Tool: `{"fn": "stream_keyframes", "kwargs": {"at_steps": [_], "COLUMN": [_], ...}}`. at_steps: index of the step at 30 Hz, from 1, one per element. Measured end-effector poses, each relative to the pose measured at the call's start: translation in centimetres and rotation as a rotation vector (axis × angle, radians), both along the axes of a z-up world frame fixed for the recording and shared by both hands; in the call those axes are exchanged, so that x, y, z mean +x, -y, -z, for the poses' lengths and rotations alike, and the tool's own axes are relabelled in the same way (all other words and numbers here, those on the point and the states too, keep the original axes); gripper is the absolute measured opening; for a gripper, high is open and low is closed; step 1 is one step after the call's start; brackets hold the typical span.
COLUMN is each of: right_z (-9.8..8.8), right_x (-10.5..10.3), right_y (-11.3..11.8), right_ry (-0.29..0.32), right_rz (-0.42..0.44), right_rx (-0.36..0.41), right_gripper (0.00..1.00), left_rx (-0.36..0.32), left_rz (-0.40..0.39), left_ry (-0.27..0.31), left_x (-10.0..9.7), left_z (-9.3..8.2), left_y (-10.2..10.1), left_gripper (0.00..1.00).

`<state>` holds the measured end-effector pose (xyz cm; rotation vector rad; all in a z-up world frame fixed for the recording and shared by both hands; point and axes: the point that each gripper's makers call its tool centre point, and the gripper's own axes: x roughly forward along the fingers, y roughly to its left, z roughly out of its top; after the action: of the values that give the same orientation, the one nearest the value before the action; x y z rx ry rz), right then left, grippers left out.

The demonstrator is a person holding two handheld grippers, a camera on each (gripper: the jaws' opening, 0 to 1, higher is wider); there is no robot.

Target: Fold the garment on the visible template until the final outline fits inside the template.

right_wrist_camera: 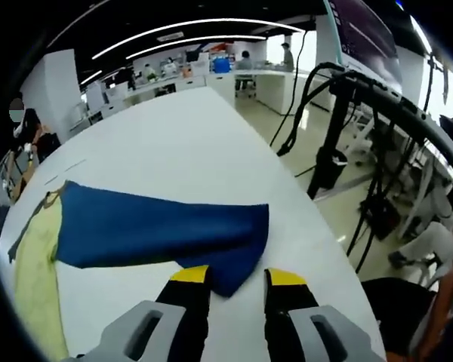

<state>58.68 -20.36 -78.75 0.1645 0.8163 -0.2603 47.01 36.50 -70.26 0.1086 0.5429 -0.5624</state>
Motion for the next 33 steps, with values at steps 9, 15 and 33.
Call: {"fn": "stream_keyframes", "kwargs": {"at_steps": [9,15,33], "right_z": [-0.2,-0.4,-0.5], "right_x": [-0.5,-0.8,-1.2], "right_y": [-0.5,-1.3,-0.2], "right_ry": [-0.008,-0.006,-0.065], "right_rz": [0.009,-0.01,-0.088], "right_rx": [-0.036,-0.055,-0.048], "right_gripper": [0.18,0.11,0.0], "left_rx": [0.006,0.013,0.037], "left_rz": [0.0,0.011,0.018], "left_ry": [0.004,0.006,0.019], "left_x": [0.1,0.0,0.1], "left_z": [0.0,-0.1,-0.4], "left_y": [-0.3,-0.1,0.0], "left_gripper": [0.89,0.9,0.94]}}
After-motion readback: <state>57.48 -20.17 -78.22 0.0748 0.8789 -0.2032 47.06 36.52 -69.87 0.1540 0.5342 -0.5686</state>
